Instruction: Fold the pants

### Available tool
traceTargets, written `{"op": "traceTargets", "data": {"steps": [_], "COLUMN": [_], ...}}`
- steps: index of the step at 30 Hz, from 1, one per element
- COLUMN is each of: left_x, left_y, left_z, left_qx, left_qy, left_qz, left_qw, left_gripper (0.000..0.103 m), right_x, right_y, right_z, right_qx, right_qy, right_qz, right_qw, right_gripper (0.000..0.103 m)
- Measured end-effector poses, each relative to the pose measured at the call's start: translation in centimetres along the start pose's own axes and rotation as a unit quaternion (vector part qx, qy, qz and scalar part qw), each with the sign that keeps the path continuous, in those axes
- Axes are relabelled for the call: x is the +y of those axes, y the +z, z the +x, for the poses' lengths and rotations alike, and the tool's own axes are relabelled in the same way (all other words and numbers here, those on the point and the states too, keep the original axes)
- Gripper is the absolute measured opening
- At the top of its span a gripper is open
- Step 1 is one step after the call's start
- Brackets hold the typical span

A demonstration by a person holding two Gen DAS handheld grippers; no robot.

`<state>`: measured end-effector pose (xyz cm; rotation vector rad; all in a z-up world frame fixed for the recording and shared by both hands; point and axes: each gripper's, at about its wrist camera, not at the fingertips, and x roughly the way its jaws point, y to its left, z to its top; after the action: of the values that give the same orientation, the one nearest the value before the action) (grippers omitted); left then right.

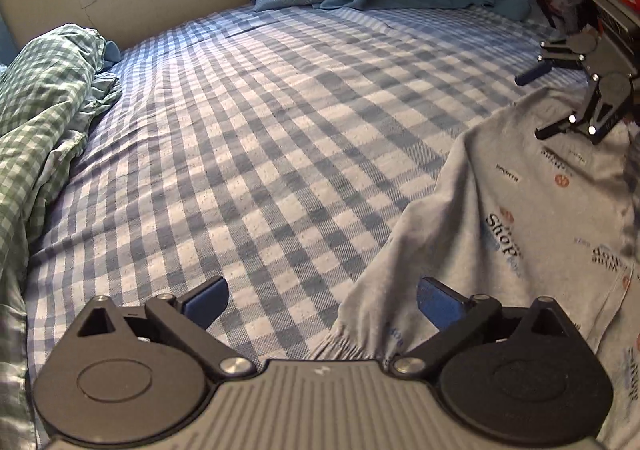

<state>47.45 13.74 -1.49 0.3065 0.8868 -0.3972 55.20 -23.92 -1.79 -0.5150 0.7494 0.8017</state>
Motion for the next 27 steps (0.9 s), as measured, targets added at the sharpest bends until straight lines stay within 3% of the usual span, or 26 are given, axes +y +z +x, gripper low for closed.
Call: {"op": "traceTargets", "data": {"steps": [3, 5, 6, 7, 9, 11, 12, 14, 16, 19, 23, 27], "left_x": [0.0, 0.4, 0.5, 0.5, 0.3, 0.0, -0.2, -1.0, -1.4, -1.3, -1.6, -3.2], "left_y": [-0.1, 0.0, 0.1, 0.2, 0.4, 0.8, 0.9, 1.3, 1.4, 1.5, 1.5, 1.2], "left_z": [0.8, 1.6, 1.8, 2.0, 2.1, 2.3, 2.3, 2.3, 2.1, 1.5, -0.1, -2.9], "left_qx": [0.018, 0.043, 0.049, 0.052, 0.056, 0.061, 0.062, 0.062, 0.056, 0.045, 0.022, -0.028], "left_qy": [-0.022, -0.058, -0.067, -0.066, -0.064, -0.066, -0.066, -0.044, -0.022, 0.019, 0.043, 0.076], "left_qz": [0.002, -0.016, -0.024, -0.027, -0.02, -0.017, -0.017, -0.007, -0.008, -0.021, -0.023, -0.011], "left_qw": [0.9996, 0.9973, 0.9963, 0.9961, 0.9962, 0.9958, 0.9957, 0.9971, 0.9981, 0.9986, 0.9986, 0.9966], "left_gripper": [0.081, 0.062, 0.058, 0.056, 0.041, 0.012, 0.009, 0.004, 0.003, 0.002, 0.002, 0.002], "right_x": [-0.3, -0.6, -0.7, -0.9, -1.5, -1.9, -2.0, -2.0, -1.5, -0.5, 1.2, 3.7], "right_y": [0.4, 0.3, 0.3, 0.3, 0.1, 0.0, 0.0, 0.0, 0.1, 0.2, 0.1, -0.1], "right_z": [1.0, 1.4, 1.6, 1.8, 2.4, 2.7, 2.7, 2.6, 2.3, 1.7, -0.3, -3.5], "right_qx": [0.007, 0.002, 0.0, -0.001, 0.002, 0.002, 0.001, 0.0, 0.002, -0.004, -0.027, -0.053], "right_qy": [0.004, 0.012, 0.018, 0.022, 0.035, 0.05, 0.057, 0.063, 0.046, 0.015, -0.033, -0.077], "right_qz": [0.004, 0.001, 0.001, 0.004, 0.017, 0.034, 0.041, 0.043, 0.029, 0.011, 0.003, -0.009], "right_qw": [1.0, 1.0, 1.0, 1.0, 0.999, 0.998, 0.998, 0.997, 0.999, 1.0, 0.999, 0.996], "right_gripper": [0.086, 0.079, 0.078, 0.073, 0.064, 0.052, 0.048, 0.022, 0.004, 0.0, 0.0, 0.0]}}
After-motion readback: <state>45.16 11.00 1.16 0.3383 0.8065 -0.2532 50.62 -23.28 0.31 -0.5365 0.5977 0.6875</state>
